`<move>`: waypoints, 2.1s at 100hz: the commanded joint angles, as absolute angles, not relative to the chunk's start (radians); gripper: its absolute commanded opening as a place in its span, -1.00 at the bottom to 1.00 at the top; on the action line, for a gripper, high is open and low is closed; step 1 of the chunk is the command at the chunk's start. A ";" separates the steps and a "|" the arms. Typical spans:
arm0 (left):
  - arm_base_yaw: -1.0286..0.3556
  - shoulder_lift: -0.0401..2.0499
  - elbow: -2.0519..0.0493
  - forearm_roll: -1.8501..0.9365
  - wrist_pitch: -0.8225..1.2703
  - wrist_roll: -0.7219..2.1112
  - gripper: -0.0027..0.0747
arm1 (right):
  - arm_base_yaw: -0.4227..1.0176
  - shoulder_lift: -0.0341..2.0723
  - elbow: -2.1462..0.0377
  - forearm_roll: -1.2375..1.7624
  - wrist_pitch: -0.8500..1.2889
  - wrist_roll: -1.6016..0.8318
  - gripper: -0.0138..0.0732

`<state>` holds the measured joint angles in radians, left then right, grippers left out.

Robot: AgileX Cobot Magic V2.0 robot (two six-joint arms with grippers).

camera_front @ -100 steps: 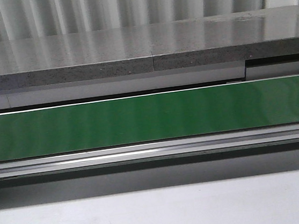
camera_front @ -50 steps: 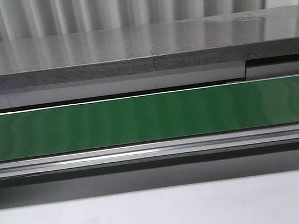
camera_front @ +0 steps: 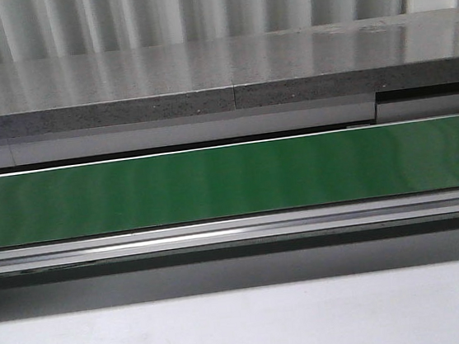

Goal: Move button from right to left
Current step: 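Lift the button with the right gripper and carry it over the belt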

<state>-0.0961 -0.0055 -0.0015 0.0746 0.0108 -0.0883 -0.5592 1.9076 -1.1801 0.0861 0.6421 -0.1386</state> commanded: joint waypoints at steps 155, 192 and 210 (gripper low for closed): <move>-0.095 -0.037 0.023 0.074 -0.070 -0.094 -0.98 | -0.255 1.616 -1.146 0.238 0.782 -0.149 0.38; -0.095 -0.037 0.023 0.074 -0.070 -0.094 -0.98 | -0.223 1.517 -1.147 0.247 0.733 -0.172 0.82; -0.095 -0.037 0.023 0.074 -0.070 -0.094 -0.98 | -0.131 1.359 -1.136 0.248 0.667 -0.230 0.82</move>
<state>-0.0961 -0.0055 -0.0015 0.0746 0.0108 -0.0883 -0.1680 1.4711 -1.1219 0.2281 0.7352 -0.1855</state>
